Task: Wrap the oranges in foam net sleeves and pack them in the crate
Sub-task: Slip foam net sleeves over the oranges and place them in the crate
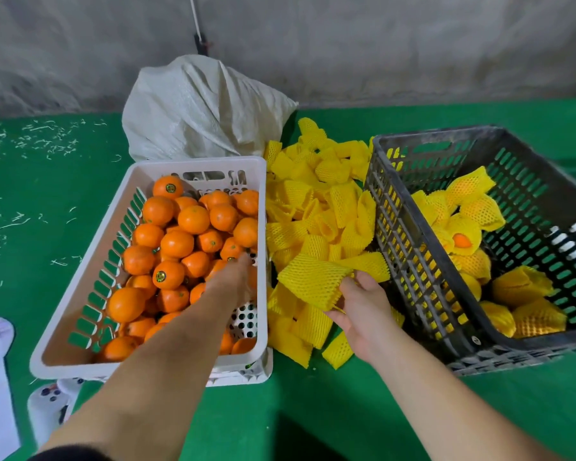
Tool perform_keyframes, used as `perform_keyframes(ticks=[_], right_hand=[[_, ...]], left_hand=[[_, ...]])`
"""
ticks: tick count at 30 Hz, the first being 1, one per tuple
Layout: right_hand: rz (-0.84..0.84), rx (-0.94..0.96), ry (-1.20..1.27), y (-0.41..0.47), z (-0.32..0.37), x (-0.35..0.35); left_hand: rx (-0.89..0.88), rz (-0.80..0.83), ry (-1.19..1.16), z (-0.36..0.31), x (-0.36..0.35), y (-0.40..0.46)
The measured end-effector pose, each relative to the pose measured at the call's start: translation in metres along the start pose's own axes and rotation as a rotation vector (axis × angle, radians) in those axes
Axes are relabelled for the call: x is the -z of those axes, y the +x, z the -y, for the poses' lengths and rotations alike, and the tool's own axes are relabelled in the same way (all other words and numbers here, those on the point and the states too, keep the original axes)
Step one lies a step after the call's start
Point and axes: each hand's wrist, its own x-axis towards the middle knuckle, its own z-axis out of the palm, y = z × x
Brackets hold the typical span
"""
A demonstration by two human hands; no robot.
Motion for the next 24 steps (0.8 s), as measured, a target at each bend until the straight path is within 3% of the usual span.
perform_keyframes(ticks=[3, 6, 8, 11, 14, 16, 19, 24], right_hand=[[-0.055, 0.037, 0.0, 0.003, 0.001, -0.01], [-0.149, 0.04, 0.023, 0.005, -0.001, -0.02], [-0.169, 0.117, -0.06, 0.004, -0.003, -0.03], [-0.098, 0.272, -0.271, -0.001, 0.005, -0.042], [-0.029, 0.41, -0.503, -0.007, 0.017, -0.037], [-0.028, 0.515, -0.618, -0.009, 0.022, -0.027], [-0.01, 0.581, -0.634, -0.012, 0.027, -0.018], [-0.01, 0.557, -0.639, -0.012, 0.033, -0.011]], left_hand=[[-0.028, -0.219, -0.126, 0.001, 0.029, -0.001], [-0.224, -0.322, -0.629, -0.016, 0.035, -0.027], [-0.36, -0.141, -0.826, -0.029, 0.029, -0.053], [-0.407, 0.277, -0.978, -0.033, 0.008, -0.082], [-0.392, 0.495, -1.097, -0.035, -0.004, -0.095], [-0.321, 0.574, -1.155, -0.035, -0.003, -0.097], [-0.327, 0.636, -1.062, -0.036, -0.003, -0.1], [-0.3, 0.463, -1.0, -0.043, -0.011, -0.106]])
